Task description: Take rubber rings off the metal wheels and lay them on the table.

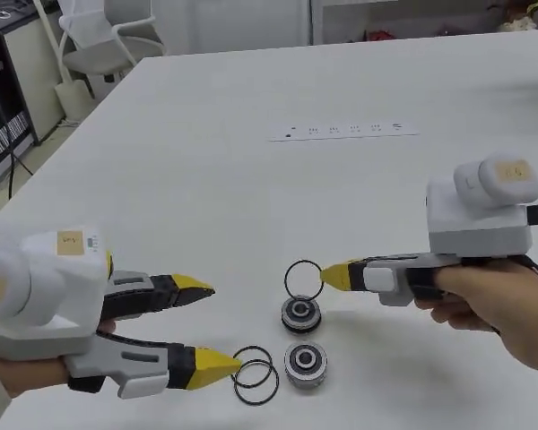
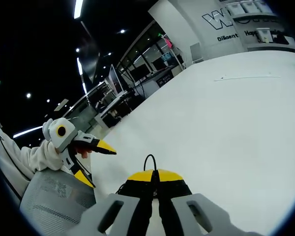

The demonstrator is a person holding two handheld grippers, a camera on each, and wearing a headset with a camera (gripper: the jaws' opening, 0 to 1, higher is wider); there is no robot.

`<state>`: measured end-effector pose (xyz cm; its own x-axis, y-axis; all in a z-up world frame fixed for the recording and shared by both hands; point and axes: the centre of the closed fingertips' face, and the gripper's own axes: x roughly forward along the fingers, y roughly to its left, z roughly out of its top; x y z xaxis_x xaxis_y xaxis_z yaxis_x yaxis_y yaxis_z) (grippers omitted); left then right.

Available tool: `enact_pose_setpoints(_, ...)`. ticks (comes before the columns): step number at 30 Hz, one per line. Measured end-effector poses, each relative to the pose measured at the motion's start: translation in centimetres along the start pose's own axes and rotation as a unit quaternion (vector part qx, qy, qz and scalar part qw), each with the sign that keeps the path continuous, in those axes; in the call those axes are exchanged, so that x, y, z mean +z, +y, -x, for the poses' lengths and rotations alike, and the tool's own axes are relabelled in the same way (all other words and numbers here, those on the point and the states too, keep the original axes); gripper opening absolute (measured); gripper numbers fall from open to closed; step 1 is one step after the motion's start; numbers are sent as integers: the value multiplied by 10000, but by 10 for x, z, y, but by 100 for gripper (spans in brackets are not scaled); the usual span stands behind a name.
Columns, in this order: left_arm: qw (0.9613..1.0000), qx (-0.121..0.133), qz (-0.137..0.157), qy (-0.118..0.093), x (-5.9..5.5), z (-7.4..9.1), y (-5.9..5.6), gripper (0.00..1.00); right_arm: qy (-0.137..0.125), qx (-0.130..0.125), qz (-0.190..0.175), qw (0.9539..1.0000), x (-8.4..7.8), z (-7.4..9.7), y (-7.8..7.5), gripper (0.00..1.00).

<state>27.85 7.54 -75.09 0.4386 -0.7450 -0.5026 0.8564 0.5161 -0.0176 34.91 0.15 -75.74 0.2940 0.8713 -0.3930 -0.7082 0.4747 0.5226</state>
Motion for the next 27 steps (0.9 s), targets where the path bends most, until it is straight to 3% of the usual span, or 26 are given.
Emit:
enact_pose_setpoints(9,9999,77,66,-10,-6,8,-1,57,-5,254,-8,9997,3,-6,18,0)
enact_pose_setpoints(18,9998,72,140,92,-14,10,-4,60,247,441,116,9987,-10,-16,34,0)
enact_pose_setpoints(27,9997,53,214,123,-21,12,-8,60,675,642,325,9951,-32,-27,49,0)
